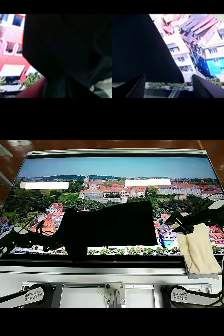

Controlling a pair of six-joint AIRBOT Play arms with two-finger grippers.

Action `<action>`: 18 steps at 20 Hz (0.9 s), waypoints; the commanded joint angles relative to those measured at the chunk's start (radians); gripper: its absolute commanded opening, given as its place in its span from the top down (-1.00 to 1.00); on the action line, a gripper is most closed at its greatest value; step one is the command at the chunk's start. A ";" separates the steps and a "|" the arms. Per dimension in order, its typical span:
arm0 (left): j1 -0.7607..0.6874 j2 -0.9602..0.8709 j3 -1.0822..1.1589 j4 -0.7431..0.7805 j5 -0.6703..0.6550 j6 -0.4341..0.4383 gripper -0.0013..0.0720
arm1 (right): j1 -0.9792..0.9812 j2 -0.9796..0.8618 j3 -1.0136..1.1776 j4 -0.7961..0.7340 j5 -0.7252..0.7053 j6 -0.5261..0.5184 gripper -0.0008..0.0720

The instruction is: Fold the shirts.

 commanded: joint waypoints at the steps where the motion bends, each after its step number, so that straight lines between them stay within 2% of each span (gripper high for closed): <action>1: -0.018 -0.019 0.003 -0.047 0.037 -0.006 0.67 | 0.000 -0.001 -0.036 -0.019 -0.008 -0.003 -0.88; 2: -0.018 -0.018 0.009 -0.047 0.022 0.034 0.87 | 0.000 -0.006 -0.065 -0.020 -0.021 -0.014 -0.88; 5: -0.018 0.013 0.013 -0.050 -0.008 0.108 0.86 | 0.000 -0.043 -0.128 0.018 -0.040 -0.044 -0.88; 10: -0.018 0.080 0.013 -0.050 -0.014 0.117 0.86 | 0.001 -0.108 -0.152 0.095 -0.038 -0.069 -0.88; 18: -0.018 0.101 0.013 -0.051 -0.015 0.116 0.86 | 0.055 -0.112 -0.233 0.159 -0.072 -0.129 -0.88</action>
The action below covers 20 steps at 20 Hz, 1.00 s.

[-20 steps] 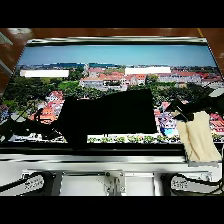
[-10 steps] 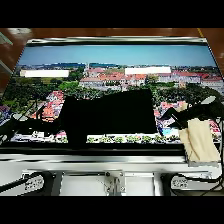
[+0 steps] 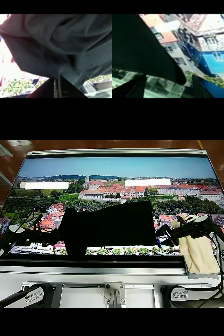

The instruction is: Fold the shirts.

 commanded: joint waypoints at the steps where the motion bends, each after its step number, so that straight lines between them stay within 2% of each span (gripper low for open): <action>1: -0.001 0.005 0.001 -0.004 -0.001 0.003 0.86 | 0.074 -0.003 -0.018 0.021 -0.068 -0.019 -0.88; 2: -0.001 0.005 0.001 -0.008 -0.006 0.003 0.86 | 0.109 -0.003 -0.018 0.021 -0.105 -0.012 -0.88; 3: -0.001 0.006 0.001 -0.009 -0.015 0.003 0.86 | 0.140 -0.003 -0.018 0.020 -0.146 -0.001 -0.60; 5: -0.001 0.009 0.001 -0.008 -0.032 0.019 0.86 | 0.176 -0.003 -0.018 0.027 -0.180 0.027 0.58; 6: 0.000 0.015 0.001 -0.008 -0.035 0.031 0.86 | 0.179 0.000 -0.016 0.040 -0.174 0.023 0.78; 9: 0.002 0.084 0.052 -0.006 -0.066 0.122 0.87 | 0.174 0.075 -0.005 0.111 -0.106 -0.104 0.78; 11: 0.003 0.184 0.154 -0.003 -0.069 0.122 0.87 | 0.174 0.189 0.052 0.110 -0.071 -0.139 0.79; 14: 0.003 0.368 0.432 -0.003 -0.068 0.149 0.87 | 0.174 0.423 0.250 0.114 -0.058 -0.228 0.79; 16: 0.003 0.468 0.665 0.007 -0.037 0.163 0.87 | 0.174 0.585 0.424 0.084 -0.127 -0.234 0.79; 18: 0.003 0.537 0.885 0.027 0.005 0.163 0.87 | 0.174 0.727 0.585 0.032 -0.248 -0.177 0.79; 20: 0.003 0.579 1.070 0.084 0.006 0.163 0.87 | 0.174 0.829 0.711 -0.024 -0.309 -0.130 0.79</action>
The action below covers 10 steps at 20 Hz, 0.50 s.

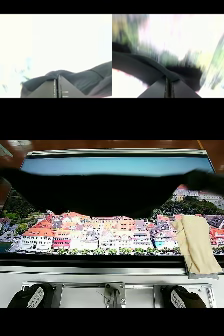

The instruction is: Fold the shirts.

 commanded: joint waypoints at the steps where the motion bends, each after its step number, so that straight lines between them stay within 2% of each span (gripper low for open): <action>1: 0.001 0.103 0.331 0.093 0.032 0.009 0.87 | 0.001 0.203 0.234 -0.109 -0.125 0.066 0.79; 4: 0.000 0.153 0.423 0.212 0.013 -0.035 0.86 | 0.001 0.291 0.288 -0.229 -0.090 0.188 0.79; 5: 0.000 0.167 0.422 0.248 -0.023 -0.035 0.86 | 0.001 0.309 0.288 -0.262 -0.052 0.227 0.78; 8: 0.001 0.173 0.422 0.361 -0.203 -0.035 0.86 | 0.001 0.327 0.288 -0.326 0.085 0.256 0.78; 10: 0.001 0.167 0.403 0.409 -0.251 -0.035 0.86 | 0.001 0.309 0.288 -0.368 0.179 0.301 0.79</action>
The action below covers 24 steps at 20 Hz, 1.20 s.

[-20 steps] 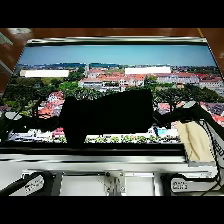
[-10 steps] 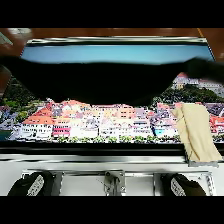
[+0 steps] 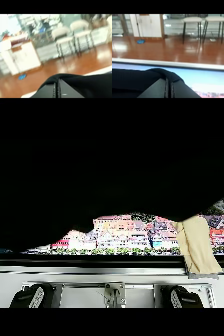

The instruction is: Fold the shirts.

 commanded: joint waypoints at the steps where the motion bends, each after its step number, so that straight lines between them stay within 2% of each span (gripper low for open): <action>1: 0.000 0.006 -0.018 0.133 -0.106 -0.004 0.86 | 0.001 -0.008 0.013 -0.116 0.179 0.095 0.79; 5: 0.000 -0.019 -0.171 0.222 -0.092 -0.002 0.87 | 0.001 -0.164 0.011 -0.179 0.405 0.128 0.78; 7: 0.000 -0.057 -0.267 0.222 -0.031 -0.003 0.87 | 0.001 -0.285 0.011 -0.191 0.444 0.128 0.79; 12: -0.001 -0.268 -0.446 0.148 0.129 -0.006 0.86 | 0.004 -0.658 0.011 -0.187 0.335 0.128 0.78; 17: -0.002 -0.608 -0.457 0.043 0.142 -0.006 0.86 | 0.058 -1.025 0.012 -0.184 0.079 0.129 0.78; 20: -0.013 -0.779 -0.457 -0.093 0.126 -0.012 0.86 | 0.071 -1.141 0.012 -0.150 0.019 0.171 0.78; 24: -0.060 -0.940 -0.457 -0.122 0.068 -0.139 0.86 | 0.071 -1.217 0.012 -0.055 0.056 0.206 0.78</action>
